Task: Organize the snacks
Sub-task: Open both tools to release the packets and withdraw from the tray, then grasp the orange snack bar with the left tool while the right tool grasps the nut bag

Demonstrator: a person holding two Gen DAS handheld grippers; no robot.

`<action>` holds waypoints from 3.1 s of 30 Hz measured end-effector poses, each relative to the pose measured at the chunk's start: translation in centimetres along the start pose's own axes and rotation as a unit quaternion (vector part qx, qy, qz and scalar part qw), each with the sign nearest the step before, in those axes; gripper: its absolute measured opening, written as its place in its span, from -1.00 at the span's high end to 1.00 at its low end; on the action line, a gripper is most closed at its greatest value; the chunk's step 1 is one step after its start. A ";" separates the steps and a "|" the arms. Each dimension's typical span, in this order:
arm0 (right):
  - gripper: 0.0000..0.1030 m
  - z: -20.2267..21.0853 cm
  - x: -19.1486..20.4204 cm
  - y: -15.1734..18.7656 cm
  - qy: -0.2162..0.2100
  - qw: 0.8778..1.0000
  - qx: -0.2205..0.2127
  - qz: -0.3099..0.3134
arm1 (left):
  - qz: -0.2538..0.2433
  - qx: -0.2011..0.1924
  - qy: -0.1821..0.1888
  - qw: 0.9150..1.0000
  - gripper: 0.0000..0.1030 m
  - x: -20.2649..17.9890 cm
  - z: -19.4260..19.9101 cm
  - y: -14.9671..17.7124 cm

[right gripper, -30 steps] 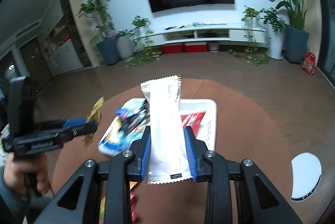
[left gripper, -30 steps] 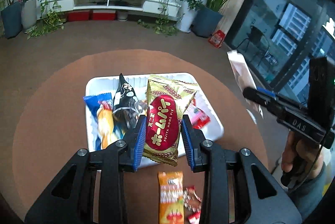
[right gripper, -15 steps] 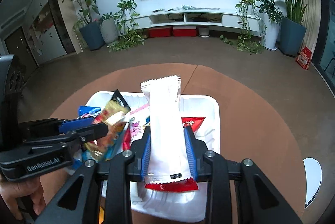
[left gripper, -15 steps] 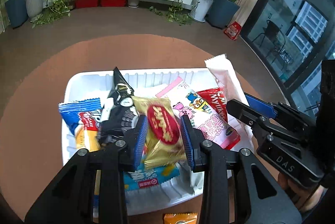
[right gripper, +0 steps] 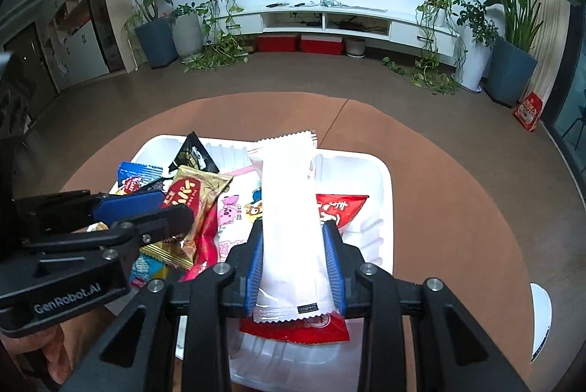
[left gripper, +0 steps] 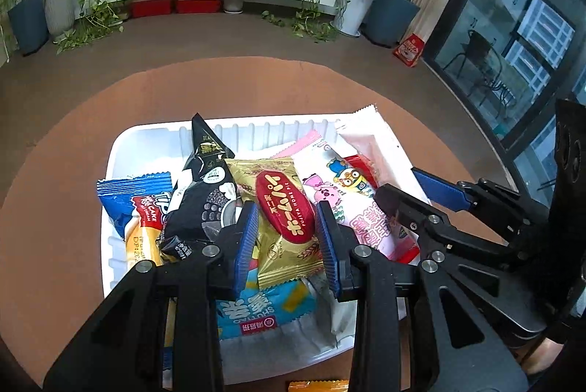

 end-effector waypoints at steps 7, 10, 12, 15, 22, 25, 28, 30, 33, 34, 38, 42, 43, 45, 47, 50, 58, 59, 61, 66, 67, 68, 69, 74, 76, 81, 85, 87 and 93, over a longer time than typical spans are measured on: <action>0.02 0.2 0.4 -0.2 0.009 1.000 -0.004 0.008 | 0.007 -0.019 -0.006 1.000 -0.21 0.2 1.8 0.5; -0.16 1.2 -0.1 -0.2 0.015 1.000 -0.014 -0.002 | 0.005 -0.020 0.004 1.000 -0.60 0.1 3.0 1.1; -0.36 2.1 -0.5 -0.3 0.017 1.000 -0.024 -0.010 | -0.002 -0.029 0.003 1.000 -0.74 0.1 4.6 1.6; -0.48 3.9 -0.8 -0.4 0.019 0.999 -0.042 -0.019 | -0.005 -0.048 0.004 0.999 -1.00 0.6 7.7 2.6; -0.67 8.8 -1.2 0.3 0.017 0.996 -0.084 -0.025 | -0.061 -0.064 -0.033 0.996 -1.00 1.2 13.4 9.3; -0.67 10.9 -0.9 1.8 0.016 0.996 -0.083 -0.024 | -0.049 -0.028 -0.040 0.998 -0.99 2.5 13.2 12.8; -0.67 12.4 -0.2 3.7 0.011 0.997 -0.076 -0.022 | -0.045 0.012 -0.052 0.998 -0.99 3.8 12.0 15.5; -0.67 13.4 0.5 5.4 0.004 0.997 -0.073 -0.027 | -0.044 0.027 -0.053 0.997 -0.99 4.2 11.5 16.6; -0.67 14.7 1.5 7.7 -0.006 0.997 -0.068 -0.036 | -0.061 0.043 -0.062 0.995 -0.99 3.9 10.7 17.2; -0.67 15.2 2.0 8.5 -0.012 0.997 -0.068 -0.041 | -0.066 0.046 -0.065 0.995 -0.99 3.7 10.6 17.1; -0.67 15.6 3.3 10.0 -0.017 0.997 -0.063 -0.034 | -0.096 0.056 -0.073 0.991 -0.98 2.5 10.2 17.3; -0.67 15.1 3.6 9.8 -0.012 0.998 -0.060 -0.020 | -0.120 0.079 -0.087 0.986 -0.98 1.7 8.9 18.0; -0.67 15.0 3.5 9.7 -0.016 0.998 -0.059 -0.023 | -0.119 0.078 -0.088 0.986 -0.97 1.6 8.5 17.9; -0.67 14.9 3.3 9.6 -0.017 0.998 -0.060 -0.024 | -0.115 0.077 -0.087 0.987 -0.85 1.6 8.1 17.7; -0.67 14.8 3.4 9.6 -0.020 0.998 -0.058 -0.022 | -0.111 0.080 -0.091 0.986 -0.60 2.0 7.6 17.3; -0.66 14.8 3.5 9.5 -0.021 0.998 -0.058 -0.020 | -0.107 0.091 -0.092 0.986 -0.40 2.7 7.1 17.3; -0.57 14.3 4.4 9.2 -0.028 0.998 -0.051 -0.010 | -0.128 0.096 -0.094 0.983 -0.40 2.4 6.2 16.7; -0.53 14.1 4.6 9.2 -0.031 0.998 -0.047 -0.007 | -0.132 0.097 -0.095 0.982 -0.40 2.3 6.2 16.6; -0.45 13.8 4.9 9.3 -0.034 0.999 -0.040 -0.003 | -0.136 0.098 -0.096 0.981 -0.39 2.1 6.1 16.5; -0.39 13.7 5.2 9.8 -0.050 0.998 -0.034 -0.004 | -0.148 0.107 -0.069 0.981 0.24 1.3 6.2 17.0; -0.39 13.8 5.3 9.9 -0.053 0.998 -0.034 -0.004 | -0.152 0.110 -0.068 0.980 0.27 1.0 6.2 17.1; -0.39 13.9 5.4 10.0 -0.055 0.998 -0.035 -0.004 | -0.158 0.111 -0.072 0.978 0.28 0.7 6.1 17.2; -0.39 14.1 5.5 10.2 -0.056 0.998 -0.037 -0.003 | -0.163 0.113 -0.072 0.978 0.32 0.5 6.1 17.2; -0.40 15.2 6.4 12.7 -0.063 0.997 -0.034 -0.016 | -0.159 0.119 -0.060 0.978 0.44 0.7 6.1 17.2; -0.44 15.7 7.0 14.0 -0.066 0.997 -0.030 -0.018 | -0.158 0.116 -0.059 0.979 0.47 0.7 6.1 17.3; -0.59 16.8 8.9 16.6 -0.078 0.997 -0.022 -0.008 | -0.138 0.107 -0.052 0.983 0.48 2.4 7.6 18.1; -0.62 17.6 11.6 18.1 -0.086 0.995 -0.018 0.035 | -0.116 0.101 -0.042 0.987 0.48 3.9 8.9 18.9; -0.66 17.6 13.2 18.6 -0.095 0.993 -0.014 0.062 | -0.105 0.098 -0.034 0.989 0.48 4.7 9.8 19.6; -0.69 17.0 15.5 19.6 -0.100 0.991 0.004 0.084 | -0.070 0.083 -0.004 0.994 0.48 5.4 10.7 21.6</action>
Point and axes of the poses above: each gripper's, at about its wrist camera, not at the fingertips, and z roughly against the way its jaws point, x to its left, y to its underside, the point moved 4 cm from there along -z, roughly the way its jaws point, and after that the axes turned 14 degrees about z, right-handed, at the moved point
